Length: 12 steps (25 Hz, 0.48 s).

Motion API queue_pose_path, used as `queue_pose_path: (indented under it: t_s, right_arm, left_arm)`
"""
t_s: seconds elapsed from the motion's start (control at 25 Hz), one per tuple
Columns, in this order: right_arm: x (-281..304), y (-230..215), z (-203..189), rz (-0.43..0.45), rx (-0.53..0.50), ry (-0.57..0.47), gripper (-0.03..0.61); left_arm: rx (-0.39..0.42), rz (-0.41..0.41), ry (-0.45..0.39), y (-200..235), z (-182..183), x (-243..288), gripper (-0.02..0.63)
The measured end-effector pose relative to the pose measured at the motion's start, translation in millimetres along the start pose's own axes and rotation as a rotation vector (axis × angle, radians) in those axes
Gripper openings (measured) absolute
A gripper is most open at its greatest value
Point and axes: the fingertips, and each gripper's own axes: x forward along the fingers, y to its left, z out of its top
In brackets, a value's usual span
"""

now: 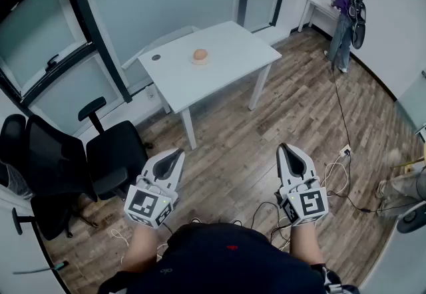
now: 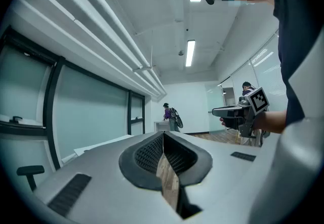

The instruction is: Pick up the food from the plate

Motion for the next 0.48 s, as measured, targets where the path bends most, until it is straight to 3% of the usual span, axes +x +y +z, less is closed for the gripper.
queue_pose_path:
  t_s: [0.48]
  right_arm:
    - [-5.8,-10.9,-12.0,0.001,-0.037,0.010,0.031]
  left_arm:
    - [0.001,0.000,0.001,-6.3,2.2,5.3,0.028]
